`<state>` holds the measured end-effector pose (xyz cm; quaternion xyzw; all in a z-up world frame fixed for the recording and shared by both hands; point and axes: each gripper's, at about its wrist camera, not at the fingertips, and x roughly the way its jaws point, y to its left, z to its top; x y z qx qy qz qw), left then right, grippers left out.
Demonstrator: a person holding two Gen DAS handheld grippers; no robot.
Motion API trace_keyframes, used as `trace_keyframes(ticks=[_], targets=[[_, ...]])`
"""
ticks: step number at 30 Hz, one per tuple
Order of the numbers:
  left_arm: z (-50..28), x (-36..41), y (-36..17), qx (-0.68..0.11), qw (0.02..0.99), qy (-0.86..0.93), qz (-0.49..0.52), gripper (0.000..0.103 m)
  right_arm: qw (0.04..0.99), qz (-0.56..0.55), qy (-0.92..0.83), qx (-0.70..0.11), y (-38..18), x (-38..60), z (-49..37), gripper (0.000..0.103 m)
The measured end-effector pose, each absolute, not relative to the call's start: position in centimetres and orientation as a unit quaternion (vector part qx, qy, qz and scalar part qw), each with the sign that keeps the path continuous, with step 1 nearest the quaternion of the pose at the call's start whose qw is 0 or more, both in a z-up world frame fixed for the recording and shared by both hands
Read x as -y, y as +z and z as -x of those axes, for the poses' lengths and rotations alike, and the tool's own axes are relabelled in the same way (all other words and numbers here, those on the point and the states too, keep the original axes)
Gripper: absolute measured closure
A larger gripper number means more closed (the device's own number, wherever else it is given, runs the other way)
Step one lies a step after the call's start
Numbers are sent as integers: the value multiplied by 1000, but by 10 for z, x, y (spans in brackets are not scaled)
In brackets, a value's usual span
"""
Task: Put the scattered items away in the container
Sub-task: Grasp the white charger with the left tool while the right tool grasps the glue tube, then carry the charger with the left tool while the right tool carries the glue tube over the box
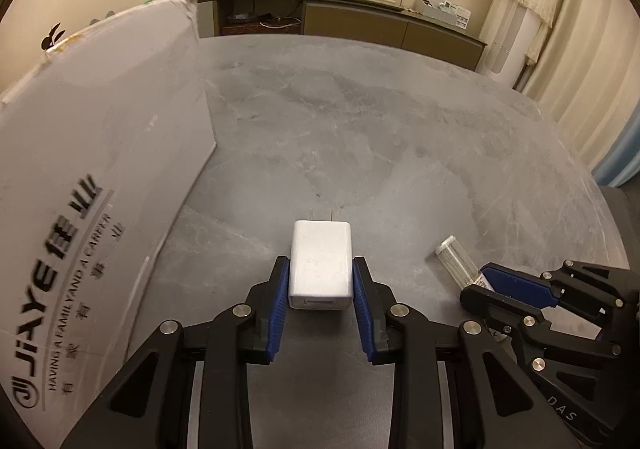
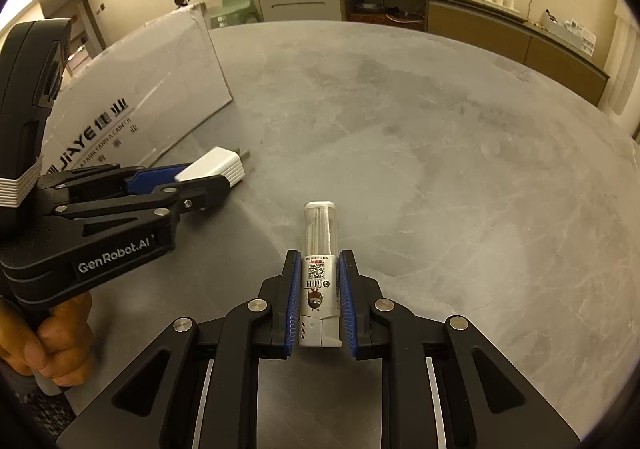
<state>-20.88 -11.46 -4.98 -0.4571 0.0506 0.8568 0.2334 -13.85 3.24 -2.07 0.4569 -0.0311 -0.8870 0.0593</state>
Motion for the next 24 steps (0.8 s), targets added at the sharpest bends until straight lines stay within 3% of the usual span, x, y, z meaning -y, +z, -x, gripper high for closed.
trace_keyframes(ticks=[24], targets=[[173,133,16,-35,246,882,401,72,72,-408,-909,49,36,-16,111,83]])
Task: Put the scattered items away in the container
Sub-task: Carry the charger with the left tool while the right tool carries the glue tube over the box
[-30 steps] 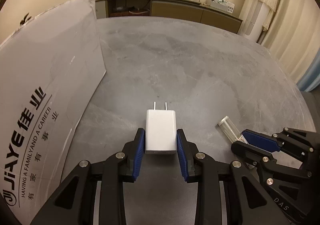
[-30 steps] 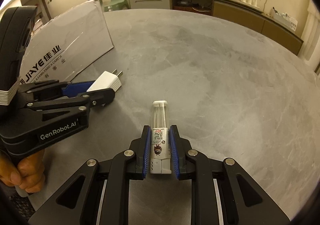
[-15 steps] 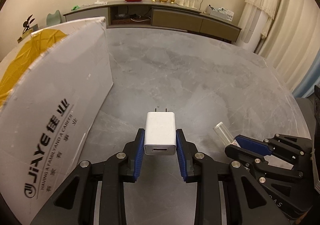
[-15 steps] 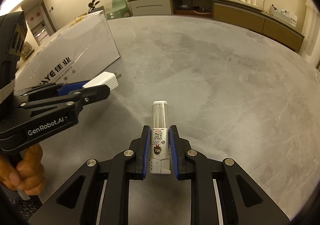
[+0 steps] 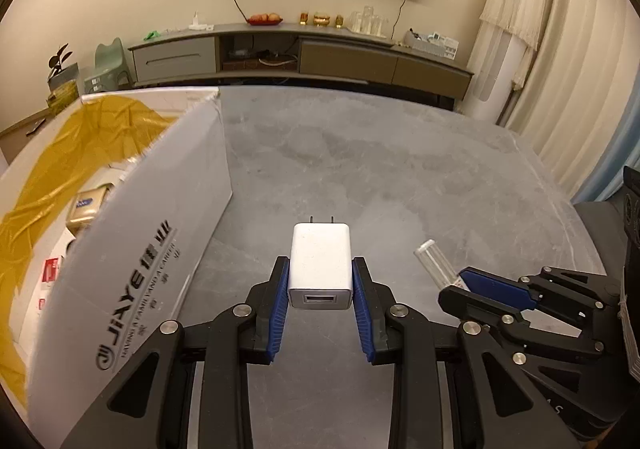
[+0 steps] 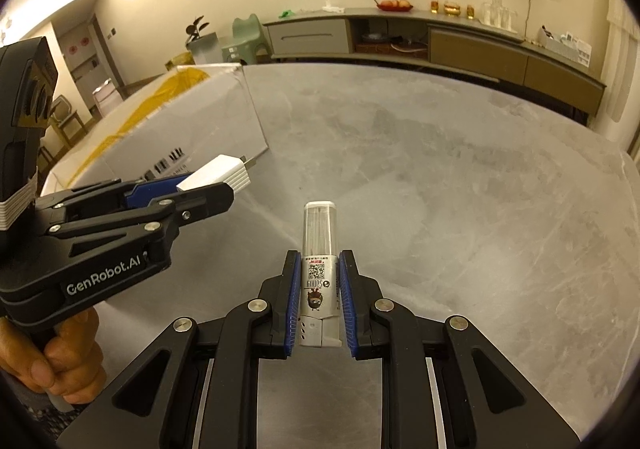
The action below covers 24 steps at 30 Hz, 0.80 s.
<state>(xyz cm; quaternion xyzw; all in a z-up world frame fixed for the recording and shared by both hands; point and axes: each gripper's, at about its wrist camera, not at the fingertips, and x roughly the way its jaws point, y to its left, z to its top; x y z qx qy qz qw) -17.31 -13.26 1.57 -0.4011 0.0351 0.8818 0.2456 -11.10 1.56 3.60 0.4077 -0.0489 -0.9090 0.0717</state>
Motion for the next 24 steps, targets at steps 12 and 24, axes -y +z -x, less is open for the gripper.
trace_keyframes(ticks=[12,24], targets=[[156,166,56,-8,251,897,365,72,80,-376,-922,33,71,15,98,83],[141,202,92,25,256,909,329,72,86,-342,-936,14,105,44,84,83]])
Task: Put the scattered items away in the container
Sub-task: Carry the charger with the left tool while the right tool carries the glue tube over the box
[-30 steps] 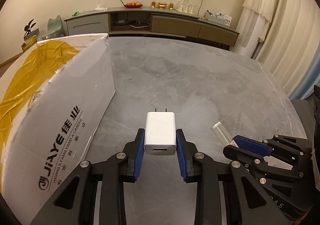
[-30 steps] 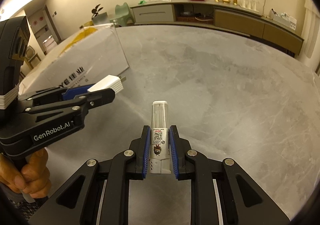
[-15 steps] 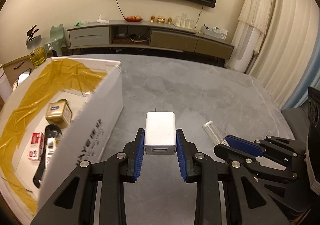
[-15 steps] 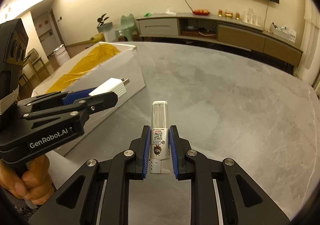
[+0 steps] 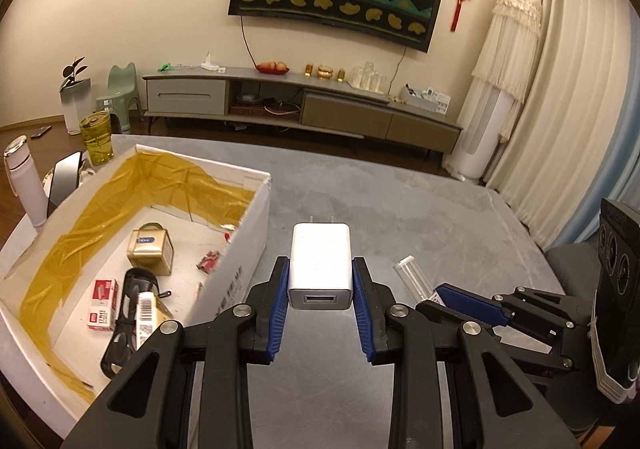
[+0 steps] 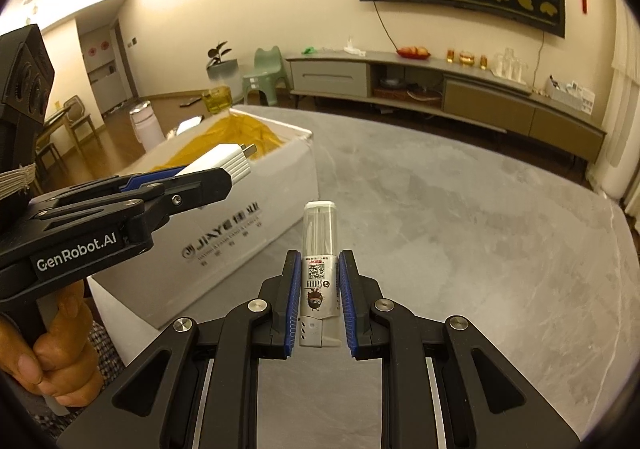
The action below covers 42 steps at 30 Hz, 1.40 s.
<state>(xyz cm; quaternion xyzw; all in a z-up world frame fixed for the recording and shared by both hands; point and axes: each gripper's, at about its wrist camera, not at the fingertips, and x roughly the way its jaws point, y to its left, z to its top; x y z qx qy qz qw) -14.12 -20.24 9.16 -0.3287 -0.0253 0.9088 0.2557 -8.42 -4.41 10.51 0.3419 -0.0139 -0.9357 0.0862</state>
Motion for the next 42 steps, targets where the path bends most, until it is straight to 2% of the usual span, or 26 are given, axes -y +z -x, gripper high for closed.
trace_keyframes(ticks=[23,42], targets=[[142,273,121,82,241,921,294,72,114,-295,-949,-14,143,108,87,83],[173,324,123,140,212,917,307,72,135,-277,-951,13,159,130,107,83]])
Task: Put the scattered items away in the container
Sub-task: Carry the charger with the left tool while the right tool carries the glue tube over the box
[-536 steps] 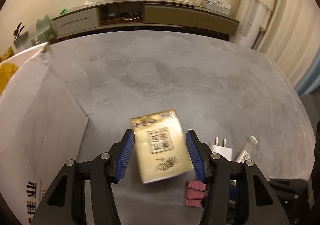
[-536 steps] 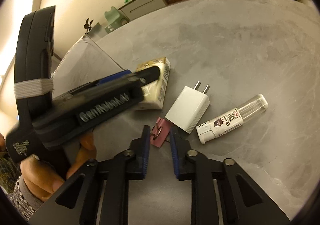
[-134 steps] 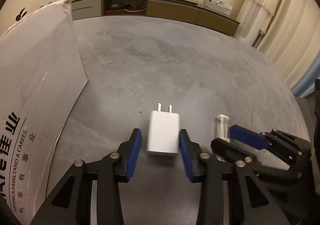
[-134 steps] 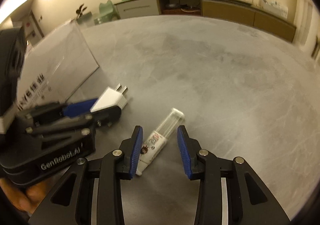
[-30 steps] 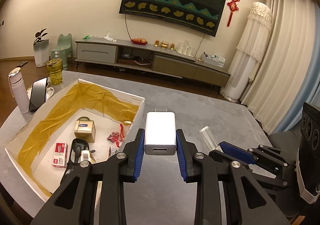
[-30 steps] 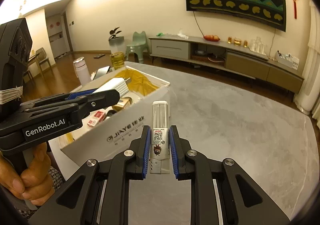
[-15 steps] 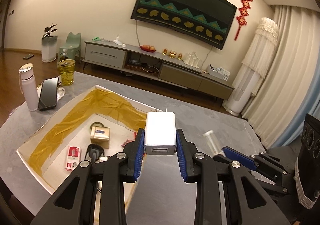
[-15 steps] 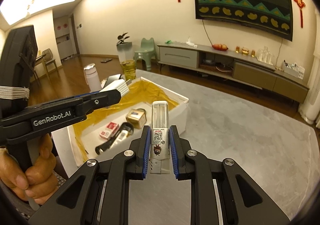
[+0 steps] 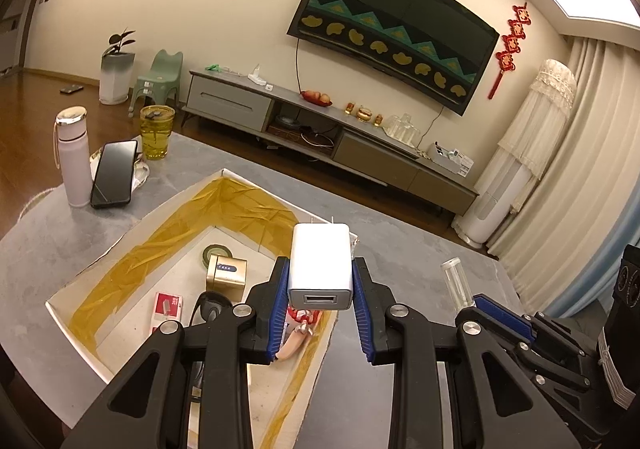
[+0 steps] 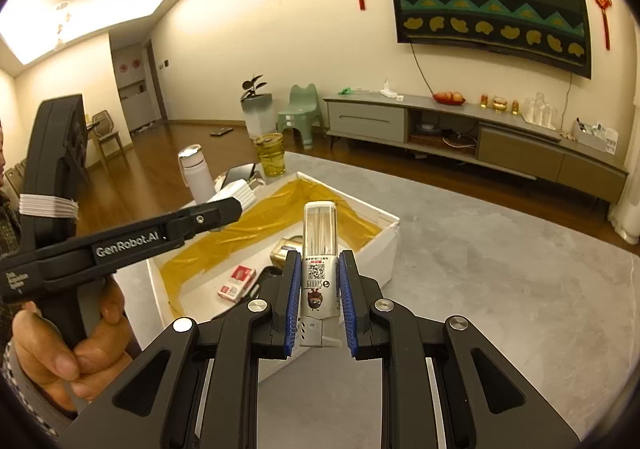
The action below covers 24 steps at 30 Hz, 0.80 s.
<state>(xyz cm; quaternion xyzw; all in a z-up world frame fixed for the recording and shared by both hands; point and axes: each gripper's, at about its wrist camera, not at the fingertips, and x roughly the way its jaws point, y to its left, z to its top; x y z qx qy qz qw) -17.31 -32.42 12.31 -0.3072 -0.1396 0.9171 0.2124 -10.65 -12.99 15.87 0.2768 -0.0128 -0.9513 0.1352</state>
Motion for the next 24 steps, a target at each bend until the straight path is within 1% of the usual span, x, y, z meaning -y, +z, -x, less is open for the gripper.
trace_keyframes(ticks=[8,17,24], targets=[[191,332,113,159,211,908,325,72,146,-281,-948,30,163,134,124,83],[208,327,92,167,207,894,360,72,160,-307,-938,29,156,144,149,83],[224,326,67,180,204,871,410,72,170,-324,-930,24,154,153,176,83]])
